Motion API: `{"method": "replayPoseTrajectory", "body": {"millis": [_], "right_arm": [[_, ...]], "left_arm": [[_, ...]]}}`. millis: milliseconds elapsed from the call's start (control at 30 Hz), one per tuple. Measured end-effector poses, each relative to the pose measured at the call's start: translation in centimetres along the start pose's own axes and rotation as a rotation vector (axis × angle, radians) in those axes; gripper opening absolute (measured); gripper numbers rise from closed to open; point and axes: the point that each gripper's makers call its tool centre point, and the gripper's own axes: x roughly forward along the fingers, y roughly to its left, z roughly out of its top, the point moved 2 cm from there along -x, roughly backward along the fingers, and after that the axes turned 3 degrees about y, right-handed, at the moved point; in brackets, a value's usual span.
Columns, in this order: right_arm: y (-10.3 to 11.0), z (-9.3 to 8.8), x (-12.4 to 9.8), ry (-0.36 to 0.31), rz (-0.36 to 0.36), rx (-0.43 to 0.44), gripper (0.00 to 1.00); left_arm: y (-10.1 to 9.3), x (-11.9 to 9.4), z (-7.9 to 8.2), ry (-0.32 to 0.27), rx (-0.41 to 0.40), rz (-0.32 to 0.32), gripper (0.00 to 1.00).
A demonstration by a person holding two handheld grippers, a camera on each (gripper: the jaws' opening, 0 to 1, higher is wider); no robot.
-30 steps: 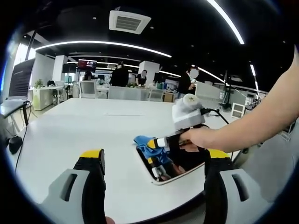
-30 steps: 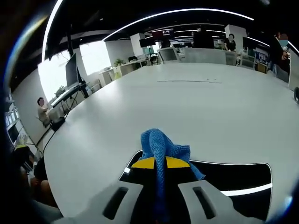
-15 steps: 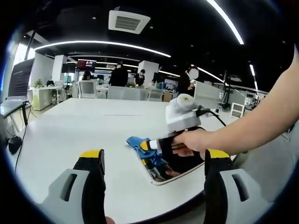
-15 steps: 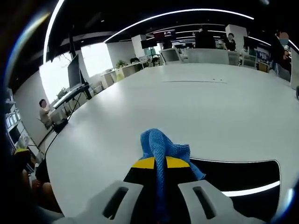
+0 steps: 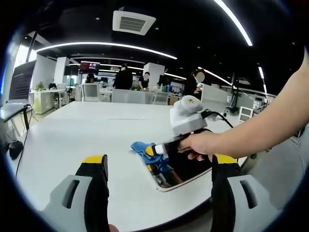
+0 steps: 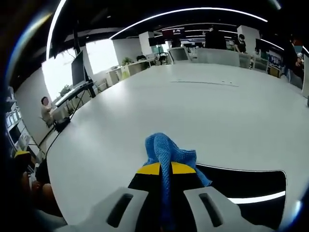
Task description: Wipe the mirror surface with the cleaning cloth until all visible marks leave the cleaned area.
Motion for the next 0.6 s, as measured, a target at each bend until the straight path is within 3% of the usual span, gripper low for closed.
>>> {"method": "replayPoseTrajectory", "body": {"millis": [267,600], "right_arm": [[0.2,-0.4,-0.1,0.011,0.015,-0.024,0.0],[1.7,-1.8,-1.8,0.02,0.042,-0.036,0.0]], "left_arm": [[0.0,0.0,-0.1,0.002,0.0,0.003,0.87],[0.1,0.0,-0.2,0.01,0.0,0.008,0.87]]}}
